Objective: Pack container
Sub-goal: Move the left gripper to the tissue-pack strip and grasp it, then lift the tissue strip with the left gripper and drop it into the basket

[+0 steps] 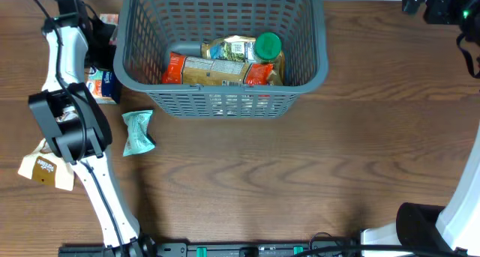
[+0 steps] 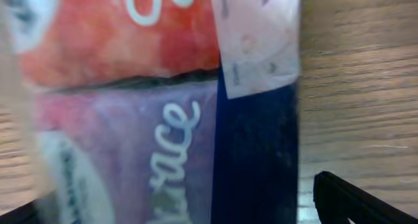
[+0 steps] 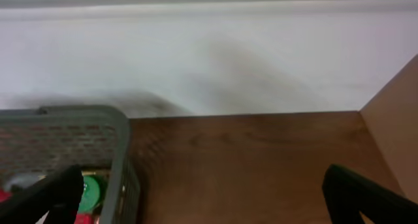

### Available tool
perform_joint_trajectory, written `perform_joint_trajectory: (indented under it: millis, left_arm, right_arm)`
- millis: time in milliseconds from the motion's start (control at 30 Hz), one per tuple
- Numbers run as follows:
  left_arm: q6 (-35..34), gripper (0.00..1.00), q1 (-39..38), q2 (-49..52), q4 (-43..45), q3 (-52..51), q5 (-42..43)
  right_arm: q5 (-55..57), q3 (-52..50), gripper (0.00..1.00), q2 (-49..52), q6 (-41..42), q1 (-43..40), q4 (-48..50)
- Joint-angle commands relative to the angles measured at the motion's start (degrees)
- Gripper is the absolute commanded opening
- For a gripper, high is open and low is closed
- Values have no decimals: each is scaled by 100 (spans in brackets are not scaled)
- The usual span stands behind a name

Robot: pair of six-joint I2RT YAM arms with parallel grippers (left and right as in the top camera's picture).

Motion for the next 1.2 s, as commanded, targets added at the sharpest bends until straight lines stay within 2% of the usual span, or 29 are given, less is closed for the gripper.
perform_joint_trajectory:
  millis: [0,133,167,300,400,500,567,767,1000,1167]
  left_arm:
    - [-170,99,13,138,-7,-42,79]
    - [-568,99,13,146,-9,-42,79]
    - [-688,94,13,146,-20,-42,79]
    - [-1482,61,11,146,-313,-42,81]
    - [-1958,44,11,136,-538,-42,81]
    - [-2031,32,11,96,-789,-33,83]
    - [-1869,6,7,17,-935,-15,83]
    - [-1510,6,20,-575,-1174,48,76]
    - [-1513,6,35,-1705,-1287,50,-140]
    - [-1388,6,35,-2411,-1563,50,-660]
  right_arm:
    - [17,31,99,-66,79,-37,-90]
    - [76,31,99,-66,79,-37,-205]
    - [160,31,99,-66,79,-37,-234]
    - [649,31,99,-66,79,-37,-321]
    - [767,31,99,-68,79,-37,-321]
    - [907,31,99,-68,83,-37,-317]
    - [1178,31,99,-66,149,-39,-319]
    - [1504,31,99,-66,621,-334,-365]
    - [1709,26,99,31,2575,-1392,-896]
    - [1307,26,99,111,2627,-1945,-1121]
